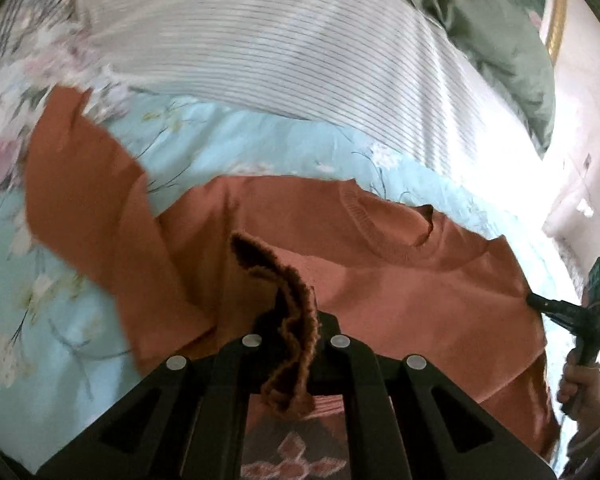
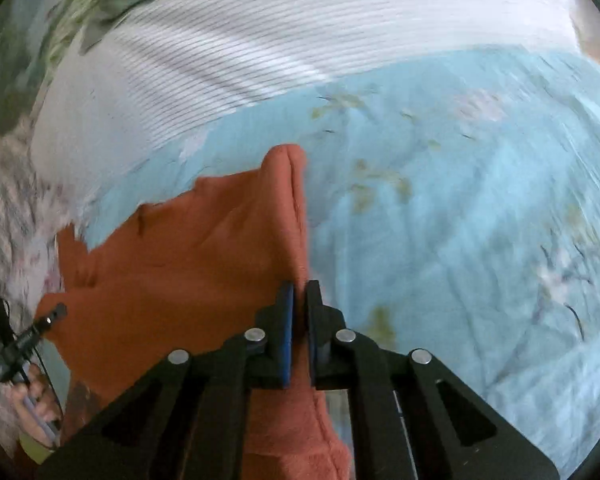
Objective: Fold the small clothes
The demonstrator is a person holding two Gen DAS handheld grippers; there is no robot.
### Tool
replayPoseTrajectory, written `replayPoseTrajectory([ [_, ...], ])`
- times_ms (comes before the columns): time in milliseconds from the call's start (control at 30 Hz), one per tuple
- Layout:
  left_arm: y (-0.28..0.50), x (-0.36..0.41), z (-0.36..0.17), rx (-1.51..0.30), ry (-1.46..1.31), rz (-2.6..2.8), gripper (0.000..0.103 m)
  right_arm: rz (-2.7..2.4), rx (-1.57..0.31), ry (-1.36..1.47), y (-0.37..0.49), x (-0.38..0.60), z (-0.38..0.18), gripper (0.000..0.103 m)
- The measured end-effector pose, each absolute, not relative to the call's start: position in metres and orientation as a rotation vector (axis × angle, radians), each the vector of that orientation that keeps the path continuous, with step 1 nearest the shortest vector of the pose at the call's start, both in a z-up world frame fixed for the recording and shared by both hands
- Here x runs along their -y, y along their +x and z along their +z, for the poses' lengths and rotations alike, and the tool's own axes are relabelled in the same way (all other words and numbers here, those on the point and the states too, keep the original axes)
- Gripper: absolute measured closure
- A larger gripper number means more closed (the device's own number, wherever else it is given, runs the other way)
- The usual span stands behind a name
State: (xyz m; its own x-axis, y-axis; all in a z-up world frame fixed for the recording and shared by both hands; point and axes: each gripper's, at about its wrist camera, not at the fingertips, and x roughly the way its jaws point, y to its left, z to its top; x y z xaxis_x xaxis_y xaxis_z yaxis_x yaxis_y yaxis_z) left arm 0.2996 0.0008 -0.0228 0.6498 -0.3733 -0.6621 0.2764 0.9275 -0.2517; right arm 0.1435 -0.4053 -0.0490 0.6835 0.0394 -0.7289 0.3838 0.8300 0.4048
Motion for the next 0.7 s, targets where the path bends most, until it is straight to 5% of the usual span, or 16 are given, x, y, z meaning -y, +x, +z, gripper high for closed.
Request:
replayPoseTrajectory([
  [200, 0.318, 0.021, -0.059, -0.871, -0.067, -0.332, 0.099, -0.231, -0.835, 0.587, 0.139, 0.414, -0.061, 0.092],
  [233, 0.316, 0.019, -0.061, -0.869, -0.065, -0.328, 0.099, -0.225, -0.814, 0.573, 0.139, 0.413, -0.053, 0.072],
  [267, 0.316, 0.017, -0.062, -0.87, -0.07, -0.326, 0.099, -0.222, -0.801, 0.557, 0.142, 0.412, -0.047, 0.038],
  [333, 0.318, 0.013, -0.065, -0.88, -0.089, -0.328, 0.099, -0.219, -0.788, 0.513, 0.156, 0.407, -0.036, 0.023],
  [433, 0.318, 0.017, -0.065, -0.878, -0.073, -0.325, 0.099, -0.211, -0.877, 0.451, 0.192, 0.401, -0.046, 0.029],
  [500, 0.318, 0.021, -0.064, -0.867, -0.046, -0.312, 0.099, -0.204, -0.96, 0.463, 0.213, 0.404, -0.065, 0.075],
  [533, 0.318, 0.023, -0.063, -0.858, -0.023, -0.301, 0.099, -0.196, -0.974, 0.462, 0.218, 0.405, -0.07, 0.09],
  [700, 0.328, 0.037, -0.057, -0.805, 0.098, -0.234, 0.099, -0.25, -0.891, 0.45, 0.214, 0.411, -0.059, 0.092],
])
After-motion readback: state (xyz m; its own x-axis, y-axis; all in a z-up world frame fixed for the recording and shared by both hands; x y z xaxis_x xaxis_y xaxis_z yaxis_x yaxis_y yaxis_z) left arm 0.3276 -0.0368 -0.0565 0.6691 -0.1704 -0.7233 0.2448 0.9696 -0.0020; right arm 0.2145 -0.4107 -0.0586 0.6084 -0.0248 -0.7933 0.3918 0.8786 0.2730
